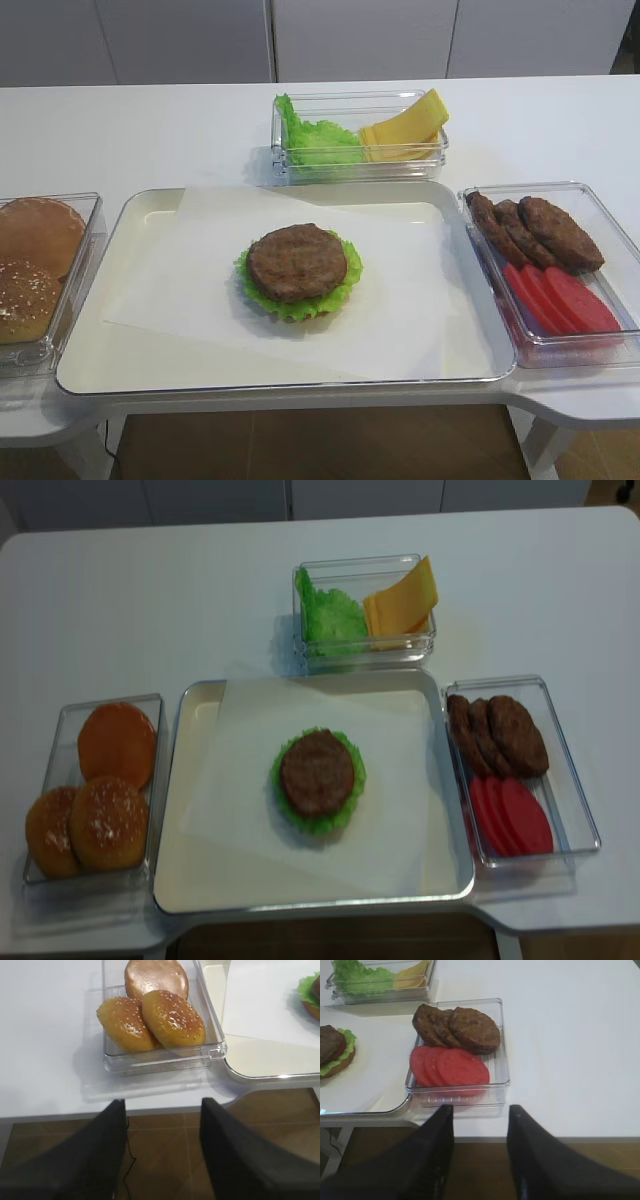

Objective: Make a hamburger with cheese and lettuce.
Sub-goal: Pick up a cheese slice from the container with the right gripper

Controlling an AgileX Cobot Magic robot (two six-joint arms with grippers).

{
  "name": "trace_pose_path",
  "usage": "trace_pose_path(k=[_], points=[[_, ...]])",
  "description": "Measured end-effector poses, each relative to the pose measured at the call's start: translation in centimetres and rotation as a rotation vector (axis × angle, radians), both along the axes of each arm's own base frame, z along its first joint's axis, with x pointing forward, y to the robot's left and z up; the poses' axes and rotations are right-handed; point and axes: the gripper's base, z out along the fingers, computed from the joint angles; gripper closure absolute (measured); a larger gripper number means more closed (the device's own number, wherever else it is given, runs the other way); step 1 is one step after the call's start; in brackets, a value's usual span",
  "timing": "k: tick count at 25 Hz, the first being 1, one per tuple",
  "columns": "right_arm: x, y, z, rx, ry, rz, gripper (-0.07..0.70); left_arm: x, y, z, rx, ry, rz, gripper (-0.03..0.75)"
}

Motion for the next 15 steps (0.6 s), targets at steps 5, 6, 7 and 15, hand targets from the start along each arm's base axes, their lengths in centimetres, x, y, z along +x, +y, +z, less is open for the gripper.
trace_pose_path(k=[5,6,7,15], points=[[1.0,0.6,0.5,0.066,0.015,0.038,0.274,0.0,0.0,0.0,0.000,0.000,0.000,0.357],[1.3,0.8,0.7,0.081,0.012,0.045,0.252,0.0,0.0,0.0,0.000,0.000,0.000,0.357],[1.6,0.9,0.9,0.100,0.004,0.050,0.238,0.0,0.0,0.0,0.000,0.000,0.000,0.358],[6.4,1.7,1.8,0.198,0.075,0.050,0.218,0.0,0.0,0.0,0.000,0.000,0.000,0.358]])
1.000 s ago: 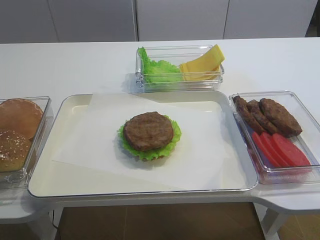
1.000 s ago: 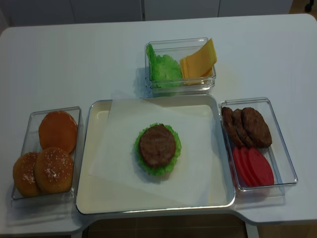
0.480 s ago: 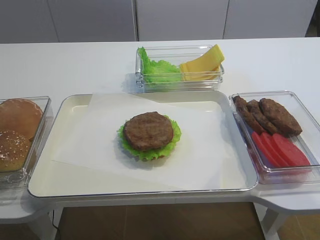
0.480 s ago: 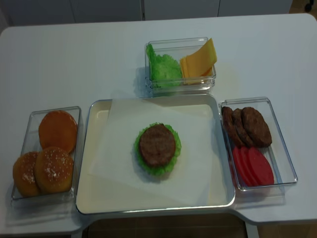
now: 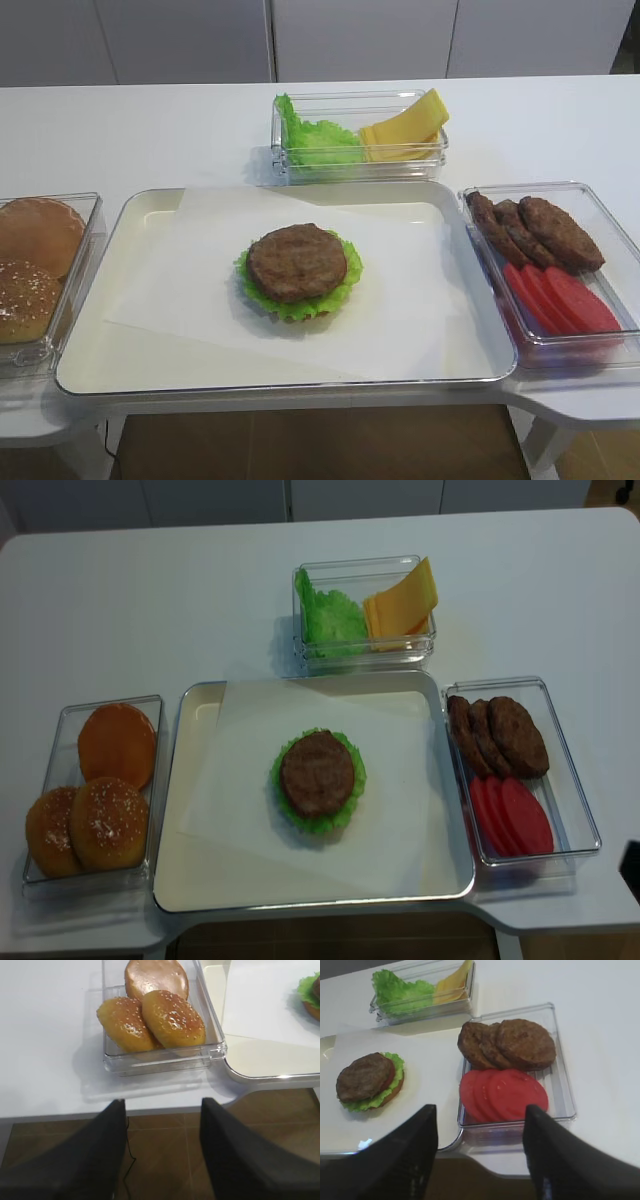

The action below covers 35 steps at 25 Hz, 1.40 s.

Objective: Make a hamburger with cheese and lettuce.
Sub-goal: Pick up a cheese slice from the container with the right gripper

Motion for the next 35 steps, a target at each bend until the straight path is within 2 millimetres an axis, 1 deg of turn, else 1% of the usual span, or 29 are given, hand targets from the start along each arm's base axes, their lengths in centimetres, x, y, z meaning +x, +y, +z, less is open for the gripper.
trace_pose_path(k=[7,9,17,22,26,30,35], points=[[5.0,1.0,-0.7,0.071,0.117,0.041,0.218,0.0,0.0,0.0,0.000,0.000,0.000,0.358],[6.4,1.2,-0.6,0.068,0.143,0.048,0.218,0.0,0.0,0.0,0.000,0.000,0.000,0.358],[12.5,1.6,2.6,0.050,0.173,0.062,0.232,0.0,0.0,0.0,0.000,0.000,0.000,0.358],[17.1,1.9,3.5,0.040,0.211,0.071,0.234,0.0,0.0,0.0,0.000,0.000,0.000,0.358],[20.8,2.3,3.7,0.026,0.262,0.096,0.234,0.0,0.0,0.0,0.000,0.000,0.000,0.358],[24.3,2.6,3.4,0.012,0.294,0.120,0.234,0.0,0.0,0.0,0.000,0.000,0.000,0.358],[27.9,3.0,2.7,0.015,0.310,0.140,0.234,0.0,0.0,0.0,0.000,0.000,0.000,0.358]])
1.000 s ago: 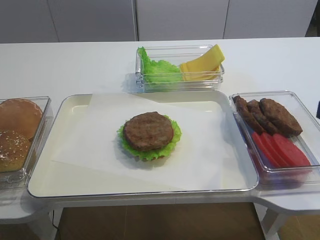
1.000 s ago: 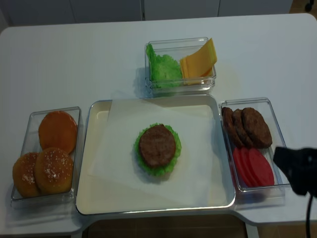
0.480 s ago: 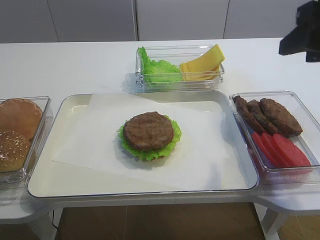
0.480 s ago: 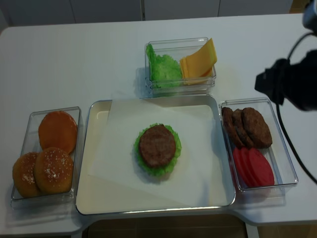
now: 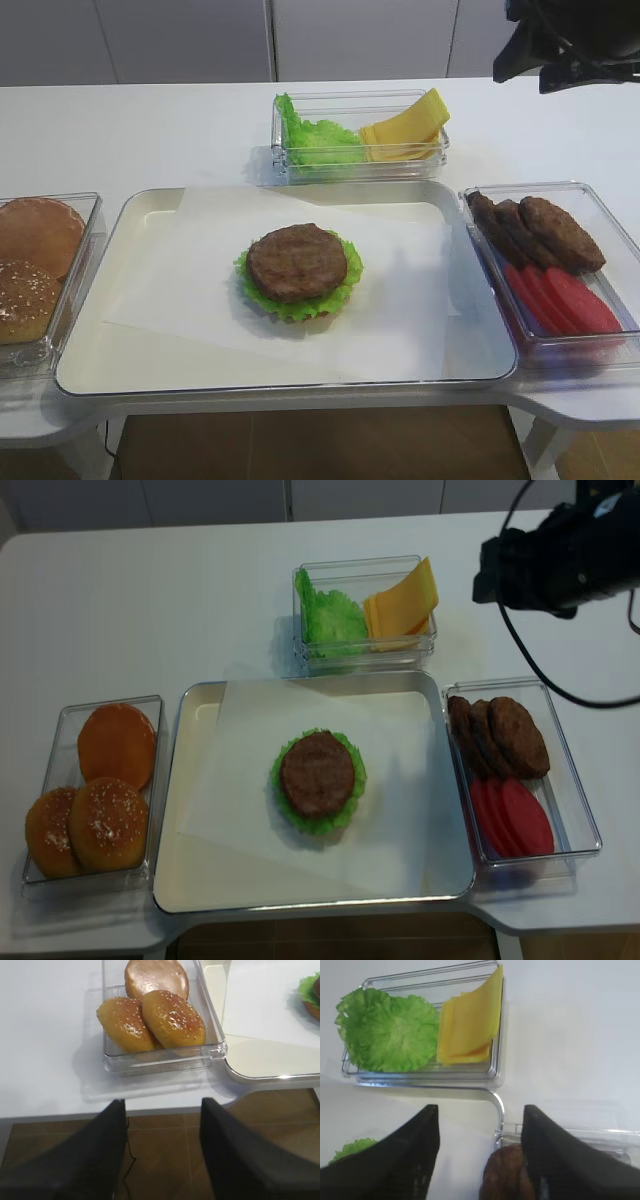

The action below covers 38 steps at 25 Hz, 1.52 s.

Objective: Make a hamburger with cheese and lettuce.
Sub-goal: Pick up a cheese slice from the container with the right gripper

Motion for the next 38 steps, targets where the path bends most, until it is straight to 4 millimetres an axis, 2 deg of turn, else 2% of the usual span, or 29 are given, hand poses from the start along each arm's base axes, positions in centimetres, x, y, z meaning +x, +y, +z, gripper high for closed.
trace_pose_path(k=[12,20,24,30,34,38], points=[[8.2,1.0,-3.1,0.031,0.011,0.049,0.234,0.0,0.0,0.0,0.000,0.000,0.000,0.358],[12.9,1.4,-6.0,0.038,0.022,0.051,0.234,0.0,0.0,0.0,0.000,0.000,0.000,0.358],[14.2,1.5,-7.3,0.044,0.032,0.050,0.234,0.0,0.0,0.0,0.000,0.000,0.000,0.358],[15.1,1.6,-8.9,0.056,0.051,0.040,0.241,0.0,0.0,0.0,0.000,0.000,0.000,0.358],[15.4,1.6,-9.6,0.058,0.056,0.032,0.292,0.0,0.0,0.0,0.000,0.000,0.000,0.358],[15.5,1.6,-9.5,0.059,0.042,0.025,0.333,0.0,0.0,0.0,0.000,0.000,0.000,0.358]])
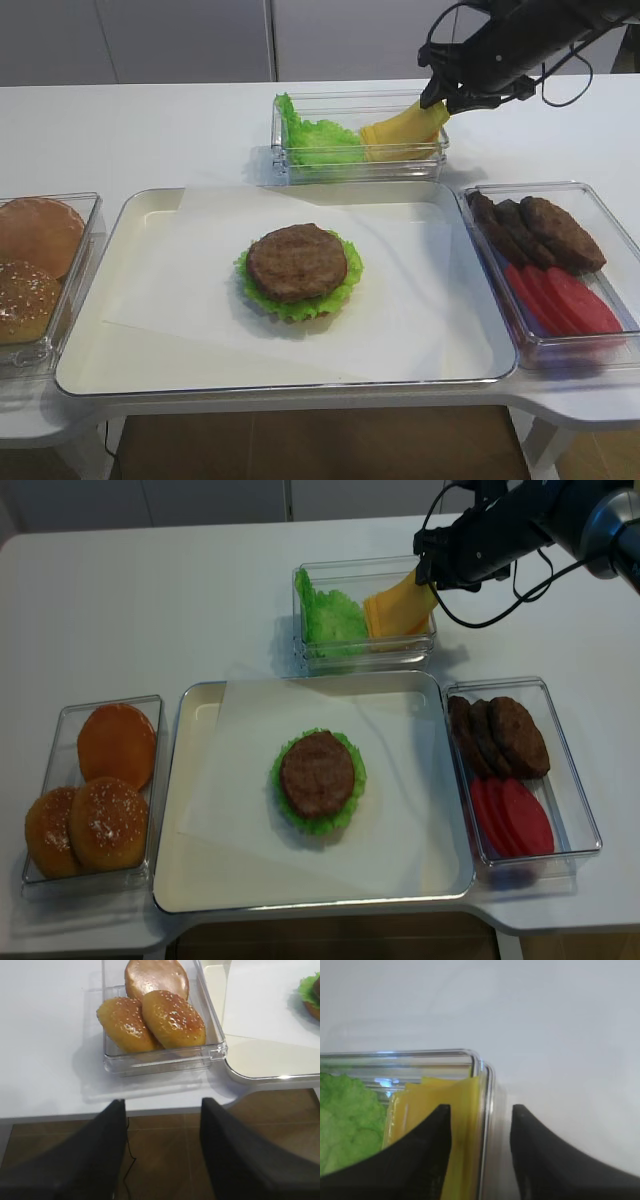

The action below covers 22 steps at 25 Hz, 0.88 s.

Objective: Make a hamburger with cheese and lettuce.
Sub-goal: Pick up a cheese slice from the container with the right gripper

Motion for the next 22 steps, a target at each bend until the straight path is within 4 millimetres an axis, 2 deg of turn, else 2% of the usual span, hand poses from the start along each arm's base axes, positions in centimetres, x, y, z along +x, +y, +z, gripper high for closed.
trace_pose_path(k=[6,15,22], points=[[0.03,0.05,0.10,0.008,-0.003,0.000,0.349,0.00,0.00,0.00,0.000,0.000,0.000,0.358],[-0.03,0.18,0.13,0.012,-0.006,0.020,0.528,0.00,0.00,0.00,0.000,0.000,0.000,0.358],[-0.05,0.23,0.14,0.013,-0.008,0.029,0.556,0.00,0.00,0.00,0.000,0.000,0.000,0.358]])
